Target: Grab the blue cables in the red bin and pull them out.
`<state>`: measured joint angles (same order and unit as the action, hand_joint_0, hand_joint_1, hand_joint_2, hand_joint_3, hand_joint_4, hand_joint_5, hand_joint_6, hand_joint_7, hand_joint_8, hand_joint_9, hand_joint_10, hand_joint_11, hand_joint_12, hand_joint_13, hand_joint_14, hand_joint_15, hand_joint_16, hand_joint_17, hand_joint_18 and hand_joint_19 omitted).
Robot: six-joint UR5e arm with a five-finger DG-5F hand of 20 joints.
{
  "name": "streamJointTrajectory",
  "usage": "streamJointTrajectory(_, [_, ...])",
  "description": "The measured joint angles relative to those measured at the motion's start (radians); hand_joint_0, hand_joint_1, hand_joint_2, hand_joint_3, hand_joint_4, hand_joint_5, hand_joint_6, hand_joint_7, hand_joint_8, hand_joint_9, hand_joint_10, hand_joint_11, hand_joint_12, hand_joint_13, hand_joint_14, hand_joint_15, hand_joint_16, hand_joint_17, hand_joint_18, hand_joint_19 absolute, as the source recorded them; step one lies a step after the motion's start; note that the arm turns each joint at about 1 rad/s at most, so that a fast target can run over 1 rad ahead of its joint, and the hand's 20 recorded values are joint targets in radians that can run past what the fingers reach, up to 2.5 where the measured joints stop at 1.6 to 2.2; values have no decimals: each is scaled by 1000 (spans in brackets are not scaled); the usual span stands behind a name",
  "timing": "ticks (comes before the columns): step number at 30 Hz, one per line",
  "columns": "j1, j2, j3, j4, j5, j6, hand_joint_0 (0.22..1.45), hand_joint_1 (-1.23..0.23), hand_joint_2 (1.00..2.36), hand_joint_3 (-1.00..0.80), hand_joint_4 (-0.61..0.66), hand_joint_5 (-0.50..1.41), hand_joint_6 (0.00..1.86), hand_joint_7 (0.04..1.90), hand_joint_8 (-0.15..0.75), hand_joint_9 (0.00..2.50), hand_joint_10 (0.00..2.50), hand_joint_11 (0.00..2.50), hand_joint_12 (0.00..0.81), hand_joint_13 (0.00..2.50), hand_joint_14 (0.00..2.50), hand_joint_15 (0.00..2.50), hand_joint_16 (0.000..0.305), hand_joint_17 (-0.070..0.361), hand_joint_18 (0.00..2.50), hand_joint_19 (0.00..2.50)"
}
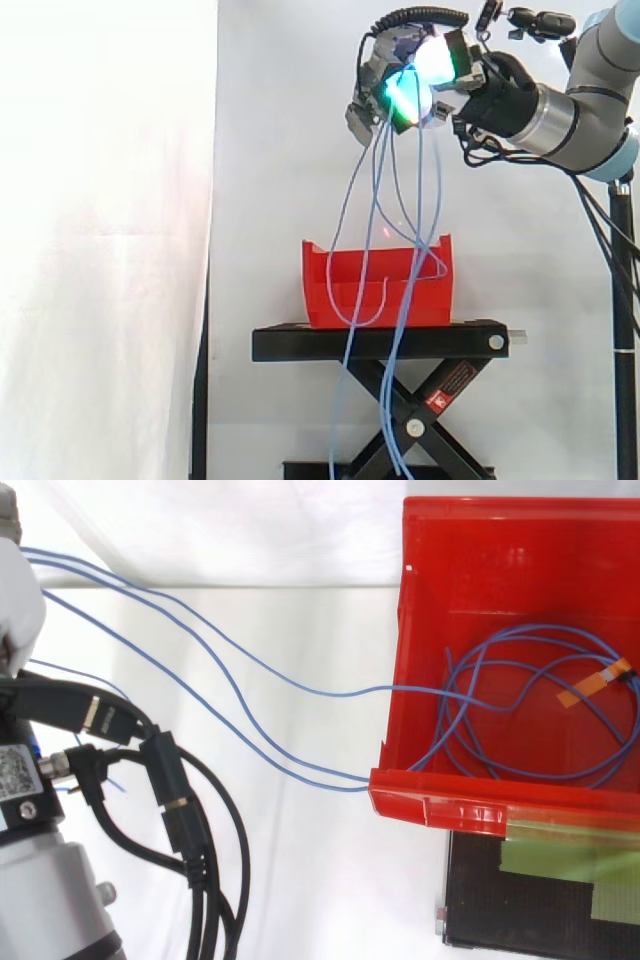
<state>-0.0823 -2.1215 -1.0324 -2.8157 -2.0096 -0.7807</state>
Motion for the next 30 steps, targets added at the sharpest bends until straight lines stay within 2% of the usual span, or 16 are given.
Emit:
streamJointTrajectory(6, [-1,0,0,31,0,-25,818,-768,1000,-1000,145,773,700,688,311,726,612,1491,345,886,2397,942,40,91,819,1164])
streamJointTrajectory(12, [-5,-1,0,95,-6,-71,818,-767,1000,-1000,146,772,697,690,310,725,609,1484,345,886,2396,941,41,91,815,1165])
streamJointTrajectory(16, [-9,-1,0,140,-35,-129,817,-768,1000,-1000,146,772,695,690,306,725,604,1487,345,888,2392,942,41,91,814,1165])
streamJointTrajectory(22, [-14,0,0,175,-84,-224,817,-767,1000,-1000,142,770,694,687,305,724,591,1499,351,890,2388,943,40,91,809,1165])
streamJointTrajectory(30, [-16,0,0,183,-98,-286,815,-764,1000,-1000,140,771,694,679,313,728,592,1497,345,887,2388,940,41,91,811,1163])
